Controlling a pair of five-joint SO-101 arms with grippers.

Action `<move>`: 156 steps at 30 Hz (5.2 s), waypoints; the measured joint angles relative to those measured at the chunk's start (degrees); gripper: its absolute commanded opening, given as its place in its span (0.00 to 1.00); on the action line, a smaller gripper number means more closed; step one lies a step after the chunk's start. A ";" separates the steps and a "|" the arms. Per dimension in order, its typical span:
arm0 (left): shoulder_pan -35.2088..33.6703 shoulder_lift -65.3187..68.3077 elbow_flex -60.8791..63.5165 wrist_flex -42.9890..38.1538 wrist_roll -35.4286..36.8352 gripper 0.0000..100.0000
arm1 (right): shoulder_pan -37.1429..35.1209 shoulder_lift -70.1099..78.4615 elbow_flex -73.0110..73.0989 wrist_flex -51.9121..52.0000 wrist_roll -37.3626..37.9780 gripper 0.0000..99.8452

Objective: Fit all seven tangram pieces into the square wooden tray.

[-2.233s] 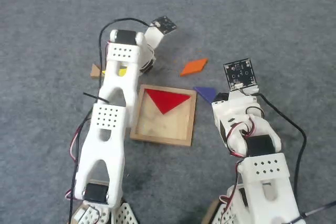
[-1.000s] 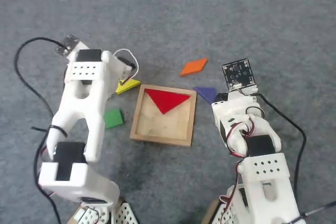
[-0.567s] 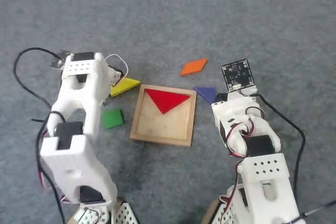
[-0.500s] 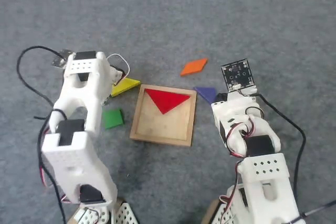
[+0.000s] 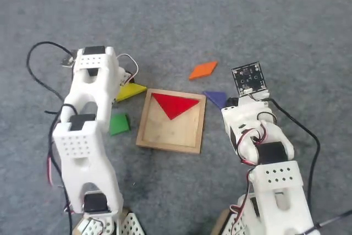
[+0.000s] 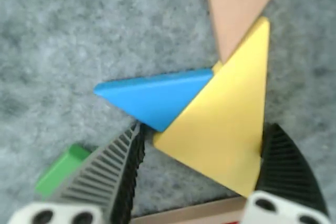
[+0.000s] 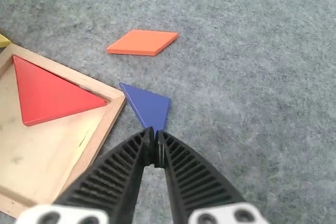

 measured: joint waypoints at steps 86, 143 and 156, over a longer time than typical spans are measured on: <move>9.58 9.14 -28.48 -3.25 -26.90 0.01 | 0.00 0.00 0.00 -0.09 0.00 0.01; 7.47 14.24 -27.25 4.57 -37.01 0.01 | 0.00 0.00 0.00 -0.18 1.23 0.01; 7.30 6.33 -24.88 12.92 -38.24 0.01 | 0.00 0.00 0.00 -0.18 1.23 0.01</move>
